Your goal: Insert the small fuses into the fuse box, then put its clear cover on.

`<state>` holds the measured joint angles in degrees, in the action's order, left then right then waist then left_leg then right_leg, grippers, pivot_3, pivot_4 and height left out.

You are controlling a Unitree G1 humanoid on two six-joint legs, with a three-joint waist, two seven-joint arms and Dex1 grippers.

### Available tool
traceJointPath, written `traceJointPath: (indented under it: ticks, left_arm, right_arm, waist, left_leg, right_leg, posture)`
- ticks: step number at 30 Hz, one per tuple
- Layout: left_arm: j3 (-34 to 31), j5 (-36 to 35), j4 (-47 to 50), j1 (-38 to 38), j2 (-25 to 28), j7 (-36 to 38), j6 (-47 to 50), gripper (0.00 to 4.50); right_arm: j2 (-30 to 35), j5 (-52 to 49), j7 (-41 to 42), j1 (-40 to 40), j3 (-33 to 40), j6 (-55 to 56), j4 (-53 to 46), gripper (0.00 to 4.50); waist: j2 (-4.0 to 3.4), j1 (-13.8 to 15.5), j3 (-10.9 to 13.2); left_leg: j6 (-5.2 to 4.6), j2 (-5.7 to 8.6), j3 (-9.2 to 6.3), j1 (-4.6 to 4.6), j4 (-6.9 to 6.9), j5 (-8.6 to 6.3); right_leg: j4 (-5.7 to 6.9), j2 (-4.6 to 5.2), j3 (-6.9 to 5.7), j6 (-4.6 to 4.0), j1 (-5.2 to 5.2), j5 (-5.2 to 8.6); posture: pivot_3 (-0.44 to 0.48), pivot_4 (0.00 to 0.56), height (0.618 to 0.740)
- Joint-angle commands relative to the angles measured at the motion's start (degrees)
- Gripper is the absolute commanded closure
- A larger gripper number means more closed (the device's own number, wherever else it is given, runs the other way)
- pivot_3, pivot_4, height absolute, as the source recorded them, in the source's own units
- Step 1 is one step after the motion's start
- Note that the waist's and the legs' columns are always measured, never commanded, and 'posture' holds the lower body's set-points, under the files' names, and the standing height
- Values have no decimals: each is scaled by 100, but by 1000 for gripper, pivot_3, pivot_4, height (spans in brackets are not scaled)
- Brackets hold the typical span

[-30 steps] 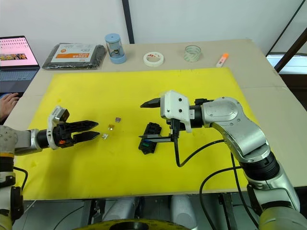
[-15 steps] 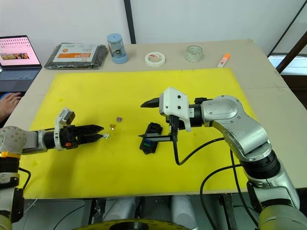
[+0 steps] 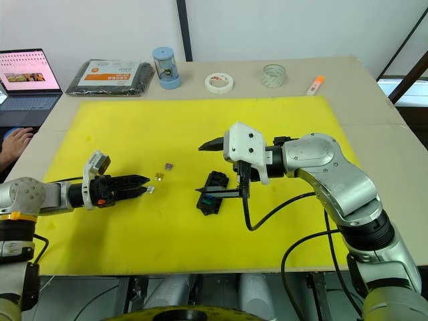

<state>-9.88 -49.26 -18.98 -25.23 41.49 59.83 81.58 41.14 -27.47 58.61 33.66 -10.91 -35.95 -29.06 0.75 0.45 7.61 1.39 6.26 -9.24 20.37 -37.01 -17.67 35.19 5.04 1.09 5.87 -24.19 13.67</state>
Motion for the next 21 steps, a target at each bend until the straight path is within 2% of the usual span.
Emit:
traceJointPath:
  ticks: [1, 11, 14, 20, 21]
  left_arm:
    - [111, -27, 40, 17, -142, -8, 104, 0]
    - [366, 83, 278, 207, -178, 39, -10, 0]
    - [557, 292, 385, 409, -157, 4, -243, 583]
    - [622, 556, 299, 529, -188, -136, -505, 2705]
    - [613, 575, 299, 549, -195, -147, -519, 3171]
  right_arm:
    - [33, -78, -11, 36, 157, 53, -193, 39]
    - [28, -83, -22, 99, 142, 33, -153, 39]
    - [52, -65, -15, 29, 137, 58, -185, 0]
    - [83, -50, -15, -23, 121, 82, -214, 0]
    - [84, -51, -20, -35, 118, 79, -232, 0]
  waist:
    - [1, 28, 0]
    - [1, 25, 0]
    - [0, 23, -1]
    - [0, 15, -1]
    - [0, 14, -2]
  left_leg:
    - [0, 1, 0, 0, 0, 0]
    - [-1, 3, 0, 1, 0, -1]
    - [-2, 3, 0, 0, 1, -1]
    - [-3, 2, 2, 0, 2, -2]
    - [-3, 1, 2, 0, 2, -2]
  right_leg:
    - [-1, 0, 0, 0, 0, 0]
    - [-2, 3, -1, 0, 1, 0]
    - [-3, 4, -1, 0, 2, 0]
    - [-4, 3, 0, 0, 1, 0]
    - [-4, 3, 0, 0, 0, 0]
  posture:
    - [0, 150, 740]
    - [0, 150, 740]
    - [0, 150, 740]
    - [0, 150, 740]
    - [0, 150, 740]
